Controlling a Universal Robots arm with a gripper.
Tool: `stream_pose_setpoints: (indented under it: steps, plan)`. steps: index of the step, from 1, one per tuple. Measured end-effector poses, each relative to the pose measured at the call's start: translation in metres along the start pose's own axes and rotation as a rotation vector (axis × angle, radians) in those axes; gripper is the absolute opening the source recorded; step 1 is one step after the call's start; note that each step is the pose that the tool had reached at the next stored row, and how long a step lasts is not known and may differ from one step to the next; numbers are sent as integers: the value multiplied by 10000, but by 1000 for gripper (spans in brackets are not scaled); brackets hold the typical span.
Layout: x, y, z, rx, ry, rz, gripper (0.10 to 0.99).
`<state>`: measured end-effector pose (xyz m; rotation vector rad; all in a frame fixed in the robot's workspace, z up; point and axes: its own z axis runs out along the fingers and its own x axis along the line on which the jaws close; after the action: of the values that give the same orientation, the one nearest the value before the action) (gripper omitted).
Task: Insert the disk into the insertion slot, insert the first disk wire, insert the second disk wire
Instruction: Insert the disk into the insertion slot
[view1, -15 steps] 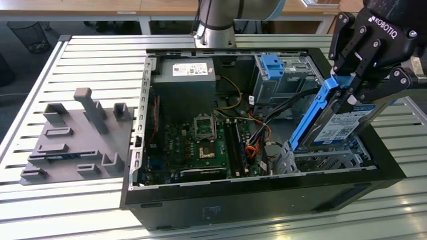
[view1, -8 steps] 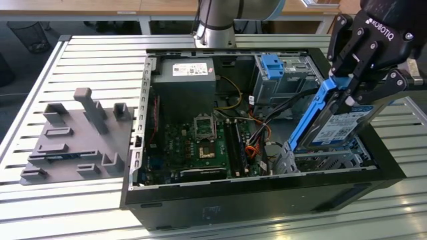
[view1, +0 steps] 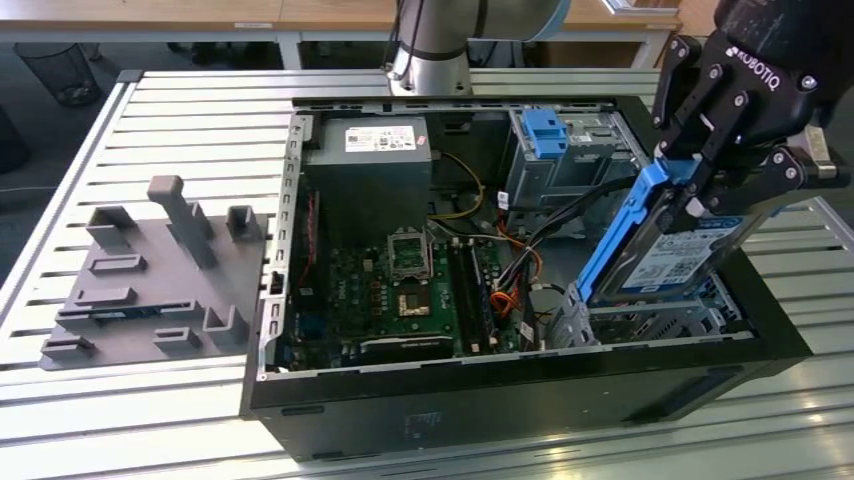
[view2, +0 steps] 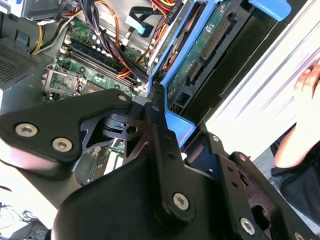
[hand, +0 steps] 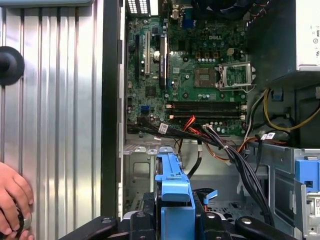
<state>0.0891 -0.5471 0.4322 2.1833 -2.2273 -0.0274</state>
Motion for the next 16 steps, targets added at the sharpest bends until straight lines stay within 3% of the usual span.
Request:
stream_pose_setpoints:
  steps: [16]
  plan:
    - [0, -2, 101, 0, -1, 0, 365]
